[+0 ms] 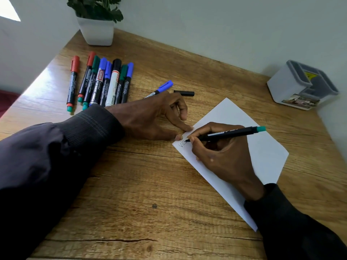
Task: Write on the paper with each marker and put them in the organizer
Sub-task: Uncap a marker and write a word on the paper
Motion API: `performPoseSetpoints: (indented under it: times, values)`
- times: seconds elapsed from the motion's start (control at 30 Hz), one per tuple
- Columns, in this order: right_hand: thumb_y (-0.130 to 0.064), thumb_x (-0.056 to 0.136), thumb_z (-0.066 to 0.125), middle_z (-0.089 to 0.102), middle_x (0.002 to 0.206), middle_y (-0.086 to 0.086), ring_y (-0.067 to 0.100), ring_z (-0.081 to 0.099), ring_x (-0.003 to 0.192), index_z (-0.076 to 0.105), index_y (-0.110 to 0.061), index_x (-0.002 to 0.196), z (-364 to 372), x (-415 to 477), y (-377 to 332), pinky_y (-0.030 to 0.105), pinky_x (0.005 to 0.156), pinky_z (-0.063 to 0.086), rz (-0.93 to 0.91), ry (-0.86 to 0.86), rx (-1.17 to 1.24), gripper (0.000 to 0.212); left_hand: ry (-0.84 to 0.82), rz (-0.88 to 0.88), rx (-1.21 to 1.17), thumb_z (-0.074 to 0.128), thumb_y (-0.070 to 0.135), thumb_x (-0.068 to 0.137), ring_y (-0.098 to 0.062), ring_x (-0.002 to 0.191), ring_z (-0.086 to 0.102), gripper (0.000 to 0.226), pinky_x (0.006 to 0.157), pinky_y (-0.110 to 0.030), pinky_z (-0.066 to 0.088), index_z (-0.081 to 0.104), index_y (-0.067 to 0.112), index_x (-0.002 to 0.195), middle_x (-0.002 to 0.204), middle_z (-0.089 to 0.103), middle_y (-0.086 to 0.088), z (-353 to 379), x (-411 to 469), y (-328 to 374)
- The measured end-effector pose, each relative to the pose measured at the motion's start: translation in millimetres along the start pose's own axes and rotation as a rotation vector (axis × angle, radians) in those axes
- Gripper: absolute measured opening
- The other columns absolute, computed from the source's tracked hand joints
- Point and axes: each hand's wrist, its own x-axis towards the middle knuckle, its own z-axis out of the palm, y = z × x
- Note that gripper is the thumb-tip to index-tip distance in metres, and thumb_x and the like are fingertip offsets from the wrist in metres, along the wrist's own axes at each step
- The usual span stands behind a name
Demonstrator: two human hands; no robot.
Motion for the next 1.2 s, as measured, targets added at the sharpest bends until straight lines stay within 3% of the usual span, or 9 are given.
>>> performPoseSetpoints:
  times: [0.1,0.13,0.2,0.3,0.5,0.67,0.87,1.03,1.2]
  values:
    - [-0.037,0.092,0.071,0.068,0.079,-0.038,-0.011,0.069,0.075,0.073,-0.031,0.081,3.6,0.9,-1.8,0.013,0.077,0.056,-0.024,0.029,-0.040,0.012,0.004,0.021,0.021,0.075,0.037,0.080,0.002,0.109,0.051,0.036,0.088,-0.007,0.044,0.069,0.027,0.114,0.118,0.052,0.015,0.3,-0.4,-0.6]
    - [-0.034,0.090,0.071,0.067,0.077,-0.039,-0.011,0.069,0.074,0.072,-0.032,0.081,3.6,1.1,-2.4,0.012,0.076,0.055,-0.014,0.017,-0.035,0.009,0.002,0.026,0.026,0.074,0.038,0.080,0.001,0.109,0.050,0.035,0.088,-0.006,0.043,0.069,0.029,0.114,0.119,0.051,0.014,0.4,-0.6,-0.6]
    - [-0.021,0.086,0.074,0.072,0.078,-0.026,-0.002,0.071,0.069,0.077,-0.017,0.080,1.2,0.4,0.6,0.018,0.071,0.058,0.010,0.000,0.007,0.007,0.000,0.025,0.028,0.074,0.037,0.081,0.001,0.109,0.049,0.034,0.089,-0.005,0.042,0.068,0.031,0.114,0.119,0.051,0.015,0.2,-0.8,-0.2]
    - [-0.026,0.082,0.071,0.077,0.078,-0.004,0.008,0.072,0.068,0.078,-0.007,0.082,0.3,-0.1,1.8,0.025,0.068,0.061,0.037,0.021,0.016,0.020,-0.005,0.021,0.040,0.075,0.035,0.082,0.000,0.110,0.048,0.035,0.090,-0.005,0.042,0.068,0.032,0.116,0.118,0.050,0.016,0.1,-0.2,0.4]
    - [-0.012,0.084,0.074,0.075,0.076,-0.007,0.004,0.071,0.064,0.079,-0.006,0.083,-0.1,1.2,-0.3,0.023,0.066,0.056,0.067,0.023,0.049,0.008,0.007,0.030,0.024,0.075,0.033,0.081,-0.001,0.110,0.048,0.031,0.086,-0.001,0.040,0.065,0.038,0.111,0.118,0.049,0.015,0.5,-1.4,3.3]
    - [-0.030,0.085,0.073,0.077,0.081,0.009,0.022,0.073,0.069,0.078,-0.004,0.087,1.9,-0.2,4.4,0.044,0.071,0.063,0.110,0.054,-0.008,0.027,0.003,0.046,0.038,0.074,0.033,0.082,0.000,0.111,0.045,0.030,0.085,0.002,0.037,0.062,0.045,0.107,0.121,0.048,0.013,0.0,-2.4,5.8]
    - [-0.031,0.081,0.071,0.077,0.077,-0.001,0.011,0.072,0.068,0.079,-0.008,0.082,-2.2,0.8,0.0,0.021,0.065,0.058,0.095,0.046,-0.022,0.024,-0.002,0.010,0.016,0.075,0.028,0.082,0.005,0.111,0.043,0.034,0.084,0.003,0.037,0.061,0.037,0.112,0.118,0.047,0.019,-0.7,-2.3,7.1]
    - [-0.029,0.085,0.074,0.077,0.081,0.007,0.020,0.074,0.070,0.079,-0.005,0.088,0.7,-0.6,5.5,0.040,0.072,0.064,0.137,0.070,-0.033,0.025,0.003,0.004,0.018,0.075,0.028,0.082,0.009,0.109,0.041,0.035,0.081,0.006,0.035,0.057,0.038,0.110,0.114,0.047,0.022,-1.3,-3.3,10.1]
    - [-0.018,0.085,0.074,0.077,0.078,0.004,0.018,0.073,0.067,0.079,-0.006,0.086,-0.4,0.4,3.1,0.035,0.068,0.062,0.134,0.085,-0.013,0.013,0.019,-0.007,0.009,0.076,0.026,0.081,0.011,0.108,0.040,0.037,0.079,0.007,0.034,0.061,0.029,0.115,0.111,0.048,0.022,-0.9,-3.4,11.1]
